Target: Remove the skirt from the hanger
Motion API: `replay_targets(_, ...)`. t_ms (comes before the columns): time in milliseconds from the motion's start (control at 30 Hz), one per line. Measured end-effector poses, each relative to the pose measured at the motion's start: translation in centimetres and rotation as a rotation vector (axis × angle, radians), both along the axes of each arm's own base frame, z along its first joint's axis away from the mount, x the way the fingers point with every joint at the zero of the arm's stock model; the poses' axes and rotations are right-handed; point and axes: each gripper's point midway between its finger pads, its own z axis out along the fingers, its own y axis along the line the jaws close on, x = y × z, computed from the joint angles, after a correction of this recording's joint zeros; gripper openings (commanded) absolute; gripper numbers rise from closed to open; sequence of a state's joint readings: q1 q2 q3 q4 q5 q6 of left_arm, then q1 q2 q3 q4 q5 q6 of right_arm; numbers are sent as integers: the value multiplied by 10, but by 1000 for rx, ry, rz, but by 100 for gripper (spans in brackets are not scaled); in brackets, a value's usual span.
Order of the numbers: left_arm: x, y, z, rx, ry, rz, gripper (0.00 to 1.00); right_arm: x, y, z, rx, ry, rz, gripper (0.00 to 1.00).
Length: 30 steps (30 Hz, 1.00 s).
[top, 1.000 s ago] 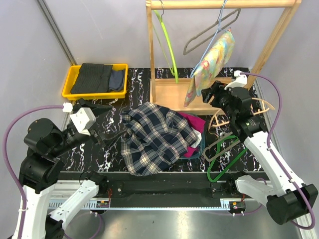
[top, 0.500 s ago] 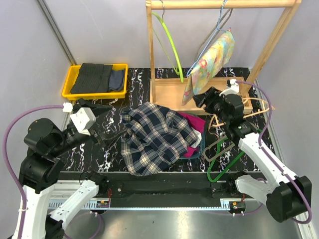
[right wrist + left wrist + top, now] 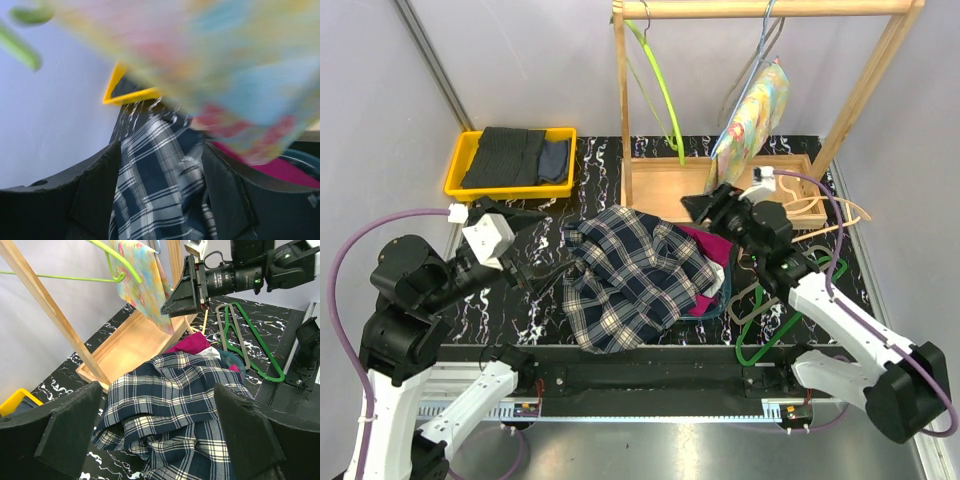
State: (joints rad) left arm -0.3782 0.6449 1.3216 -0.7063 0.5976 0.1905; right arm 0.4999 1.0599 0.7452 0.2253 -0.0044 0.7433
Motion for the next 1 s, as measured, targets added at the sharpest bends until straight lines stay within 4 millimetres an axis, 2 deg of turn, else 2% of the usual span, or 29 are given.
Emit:
replay_targets(167,0,0,0,-1,0,0,99,-19,46,37,-150,-119,27,76)
replay_targets(233,0,0,0,0,0,0,99,-13,55,41,-228,-131,-31,78)
replay_targets(300,0,0,0,0,-1,0,99,-3,60,35,-321,-114,-110,79)
replay_targets(467,0,1,0,1,-1,3,99,11,44,-24,-562,1,-262,80)
replay_targets(533,-1,1,0,1,-4,6,99,10,35,-35,-620,26,-294,80)
replay_targets(1000,-1,2,-2,3,-4,7,99,-21,-12,-29,-626,67,-424,82)
